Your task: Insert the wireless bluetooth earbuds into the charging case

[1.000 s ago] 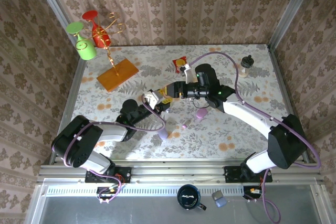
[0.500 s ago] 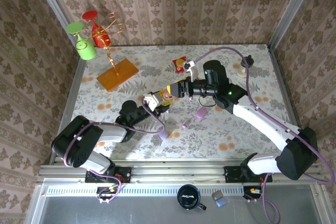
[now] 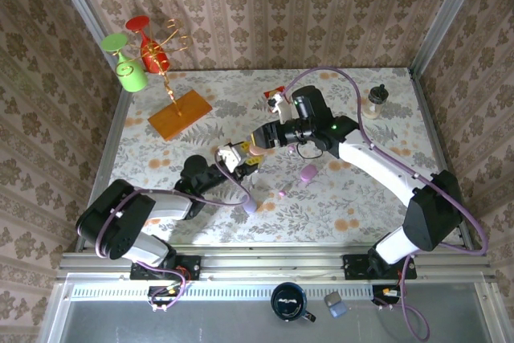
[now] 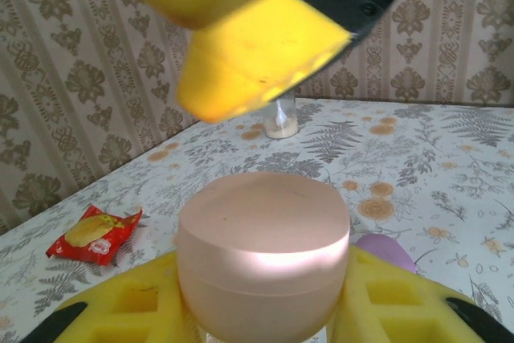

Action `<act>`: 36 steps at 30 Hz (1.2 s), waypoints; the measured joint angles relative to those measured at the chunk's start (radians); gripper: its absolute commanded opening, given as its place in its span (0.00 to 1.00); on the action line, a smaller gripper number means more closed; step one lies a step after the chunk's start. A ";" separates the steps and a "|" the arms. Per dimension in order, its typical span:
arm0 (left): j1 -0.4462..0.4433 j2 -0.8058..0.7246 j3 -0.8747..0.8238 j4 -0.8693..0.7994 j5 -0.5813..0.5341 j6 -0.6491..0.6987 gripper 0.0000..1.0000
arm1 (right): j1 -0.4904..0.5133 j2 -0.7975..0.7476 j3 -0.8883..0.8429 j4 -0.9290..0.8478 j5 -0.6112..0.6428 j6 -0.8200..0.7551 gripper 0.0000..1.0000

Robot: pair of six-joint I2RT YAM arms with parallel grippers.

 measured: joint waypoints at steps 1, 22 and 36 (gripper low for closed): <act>0.002 -0.004 0.000 0.001 -0.004 -0.012 0.19 | 0.000 -0.004 -0.005 0.000 0.000 -0.003 0.59; -0.002 -0.024 0.109 0.014 -0.026 -0.186 0.19 | -0.137 0.001 -0.311 0.671 -0.352 0.700 0.61; -0.013 -0.016 0.121 0.023 -0.029 -0.184 0.24 | -0.143 0.013 -0.332 0.804 -0.386 0.827 0.20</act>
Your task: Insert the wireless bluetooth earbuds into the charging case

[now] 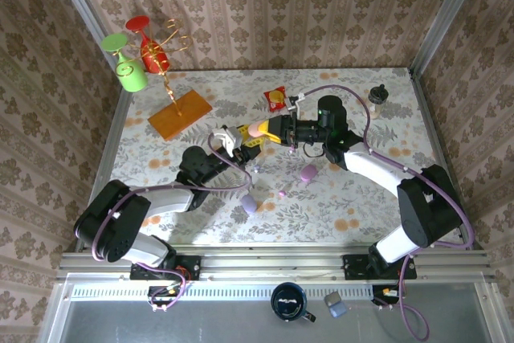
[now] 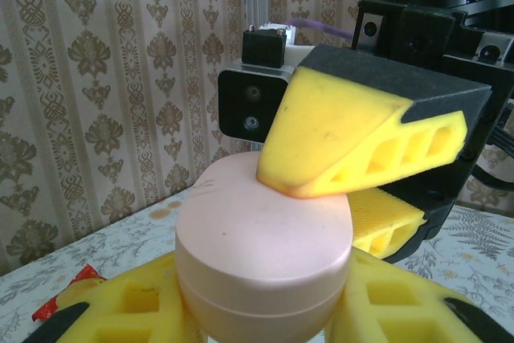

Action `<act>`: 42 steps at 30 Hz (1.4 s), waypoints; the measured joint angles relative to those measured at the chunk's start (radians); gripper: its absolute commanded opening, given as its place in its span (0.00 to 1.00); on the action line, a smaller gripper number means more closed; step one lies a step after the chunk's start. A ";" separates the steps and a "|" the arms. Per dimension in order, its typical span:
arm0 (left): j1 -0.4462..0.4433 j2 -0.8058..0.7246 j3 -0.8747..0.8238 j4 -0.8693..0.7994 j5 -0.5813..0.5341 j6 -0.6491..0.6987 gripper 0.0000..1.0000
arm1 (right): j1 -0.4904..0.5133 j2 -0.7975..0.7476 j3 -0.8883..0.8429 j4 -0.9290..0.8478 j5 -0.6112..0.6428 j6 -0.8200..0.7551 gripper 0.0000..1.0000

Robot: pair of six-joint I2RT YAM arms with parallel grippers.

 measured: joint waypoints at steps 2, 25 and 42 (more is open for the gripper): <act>0.000 0.002 0.000 0.000 0.000 0.004 0.31 | -0.005 0.000 -0.005 0.006 0.004 0.000 0.19; -0.083 0.008 -0.064 -0.248 -0.146 0.202 1.00 | -0.340 0.103 -0.139 -0.203 0.417 -0.182 0.17; -0.266 0.002 -0.010 -0.586 -0.528 0.181 1.00 | -0.377 0.355 0.064 -0.330 0.513 -0.308 0.47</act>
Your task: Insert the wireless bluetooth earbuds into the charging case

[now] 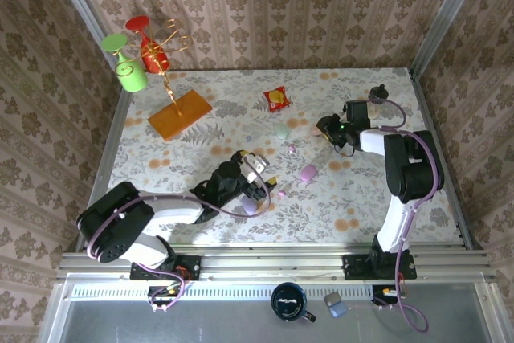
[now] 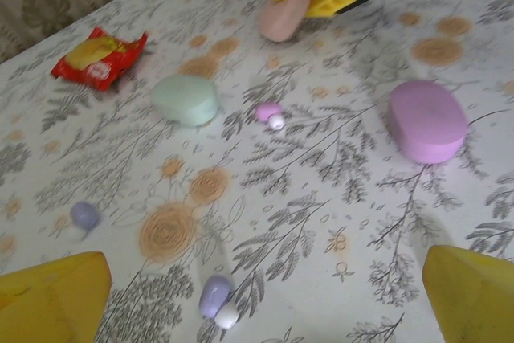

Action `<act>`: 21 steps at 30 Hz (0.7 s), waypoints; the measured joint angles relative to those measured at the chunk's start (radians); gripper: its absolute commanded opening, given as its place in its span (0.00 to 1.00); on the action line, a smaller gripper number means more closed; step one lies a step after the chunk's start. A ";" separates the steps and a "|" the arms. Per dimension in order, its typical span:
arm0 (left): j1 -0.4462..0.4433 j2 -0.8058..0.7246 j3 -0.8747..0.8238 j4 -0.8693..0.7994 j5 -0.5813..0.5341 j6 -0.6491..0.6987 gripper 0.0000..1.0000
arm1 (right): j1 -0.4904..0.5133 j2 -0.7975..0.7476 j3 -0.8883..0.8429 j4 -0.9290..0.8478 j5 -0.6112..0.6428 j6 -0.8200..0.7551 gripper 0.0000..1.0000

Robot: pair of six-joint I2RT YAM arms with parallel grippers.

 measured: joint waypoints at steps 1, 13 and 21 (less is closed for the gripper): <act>-0.011 -0.004 0.014 -0.042 -0.039 -0.021 1.00 | 0.000 0.000 0.003 -0.014 0.006 -0.013 0.51; -0.008 -0.119 0.123 -0.474 -0.231 -0.347 1.00 | 0.038 -0.255 -0.029 -0.203 0.096 -0.237 0.71; 0.040 -0.251 0.109 -0.653 -0.244 -0.571 1.00 | 0.272 -0.432 -0.024 -0.428 0.183 -0.418 0.71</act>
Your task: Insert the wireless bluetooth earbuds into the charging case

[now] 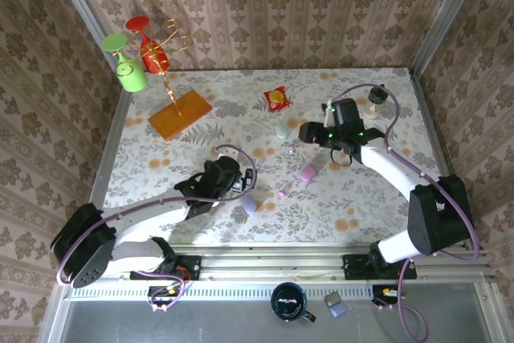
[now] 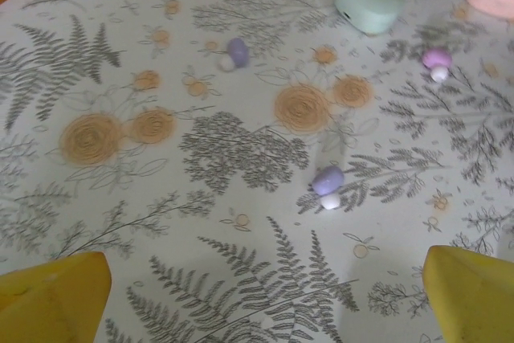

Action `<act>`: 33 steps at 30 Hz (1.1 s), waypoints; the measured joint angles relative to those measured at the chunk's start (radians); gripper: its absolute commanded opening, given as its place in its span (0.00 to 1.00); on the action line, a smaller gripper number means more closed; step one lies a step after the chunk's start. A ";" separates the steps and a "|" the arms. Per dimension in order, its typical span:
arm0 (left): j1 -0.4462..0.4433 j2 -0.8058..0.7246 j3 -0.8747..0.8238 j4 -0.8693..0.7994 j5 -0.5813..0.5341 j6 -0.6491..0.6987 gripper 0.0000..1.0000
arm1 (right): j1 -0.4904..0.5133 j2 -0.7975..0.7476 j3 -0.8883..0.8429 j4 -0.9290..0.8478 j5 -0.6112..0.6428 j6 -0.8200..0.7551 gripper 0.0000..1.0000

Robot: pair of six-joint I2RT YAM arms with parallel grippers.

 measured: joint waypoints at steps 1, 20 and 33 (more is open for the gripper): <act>0.025 -0.024 -0.017 -0.005 0.002 -0.017 1.00 | 0.044 -0.001 0.008 -0.037 0.012 -0.013 0.71; 0.376 -0.478 -0.278 -0.126 0.019 -0.094 1.00 | 0.566 0.424 0.474 -0.519 0.158 -0.024 0.73; 0.403 -0.478 -0.339 -0.091 0.069 -0.093 1.00 | 0.629 0.665 0.705 -0.672 0.156 -0.021 0.69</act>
